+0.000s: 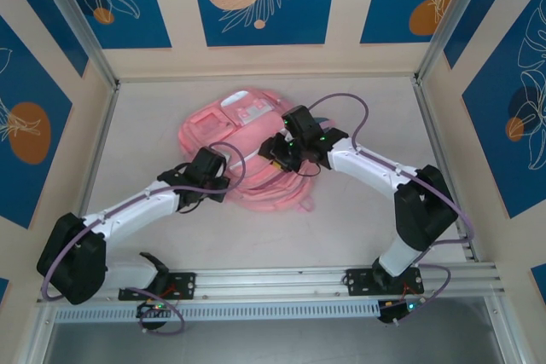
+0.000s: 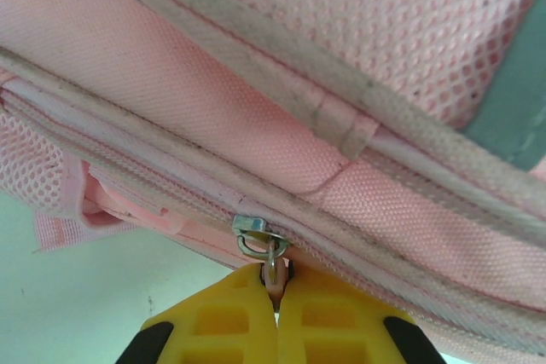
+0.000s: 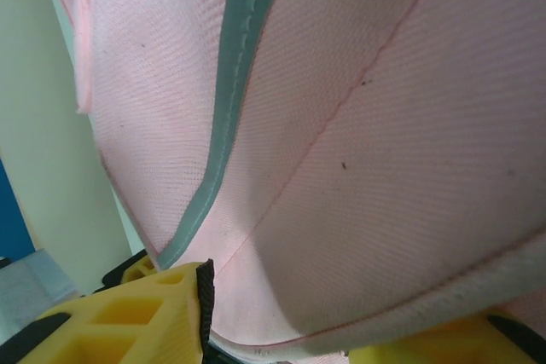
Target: Pack the student bag
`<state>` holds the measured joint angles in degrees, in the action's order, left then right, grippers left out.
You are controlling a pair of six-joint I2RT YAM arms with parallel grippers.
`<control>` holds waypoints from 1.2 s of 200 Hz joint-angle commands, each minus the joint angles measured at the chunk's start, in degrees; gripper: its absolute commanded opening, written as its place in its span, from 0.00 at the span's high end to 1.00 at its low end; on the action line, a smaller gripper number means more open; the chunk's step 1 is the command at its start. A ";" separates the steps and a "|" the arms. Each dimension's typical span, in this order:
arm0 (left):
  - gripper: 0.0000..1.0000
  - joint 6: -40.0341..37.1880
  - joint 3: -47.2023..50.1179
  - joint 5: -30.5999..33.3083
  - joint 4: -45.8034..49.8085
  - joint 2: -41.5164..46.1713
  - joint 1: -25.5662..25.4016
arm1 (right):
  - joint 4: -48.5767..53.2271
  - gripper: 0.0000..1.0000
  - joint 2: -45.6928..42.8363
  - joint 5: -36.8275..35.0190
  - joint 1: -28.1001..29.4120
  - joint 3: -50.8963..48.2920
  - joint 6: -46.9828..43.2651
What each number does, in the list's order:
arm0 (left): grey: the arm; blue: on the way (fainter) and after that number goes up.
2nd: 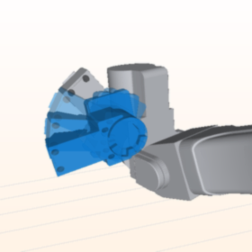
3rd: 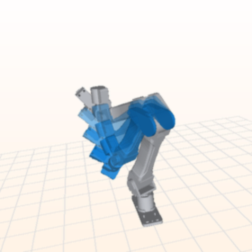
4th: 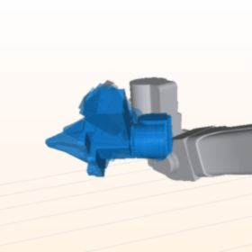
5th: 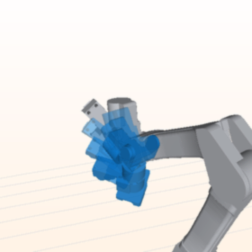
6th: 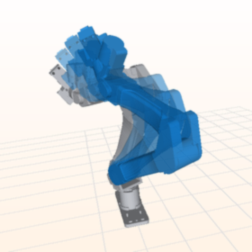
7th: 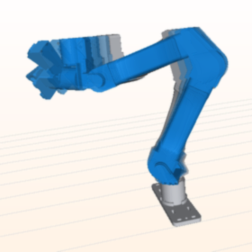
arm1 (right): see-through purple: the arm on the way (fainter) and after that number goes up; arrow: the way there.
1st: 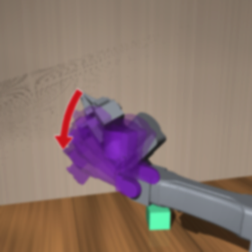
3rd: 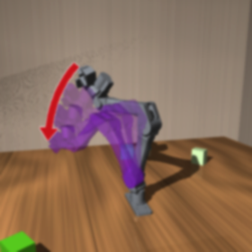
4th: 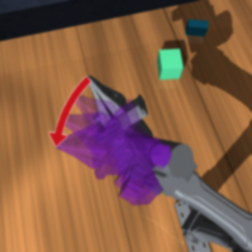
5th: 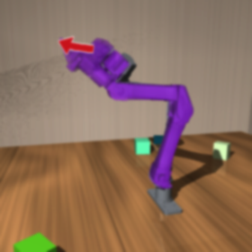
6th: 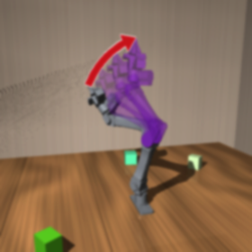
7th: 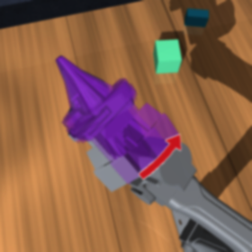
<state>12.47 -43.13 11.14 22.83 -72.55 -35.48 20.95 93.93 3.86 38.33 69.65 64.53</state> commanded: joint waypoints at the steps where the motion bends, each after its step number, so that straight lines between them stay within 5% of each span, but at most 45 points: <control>1: 1.00 1.62 0.18 -6.72 -2.58 2.06 -0.34 | -6.01 0.57 3.31 1.22 2.10 2.83 2.65; 156: 1.00 6.69 1.21 -13.62 6.83 10.09 -0.55 | 0.49 0.59 9.73 -10.22 2.19 11.49 0.68; 240: 1.00 3.26 0.77 -27.87 4.30 9.84 -0.77 | -0.40 0.61 10.67 -9.05 3.85 10.30 2.70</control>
<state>17.52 -41.65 -7.27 28.58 -63.07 -35.38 21.96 103.59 -5.63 40.56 79.46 66.43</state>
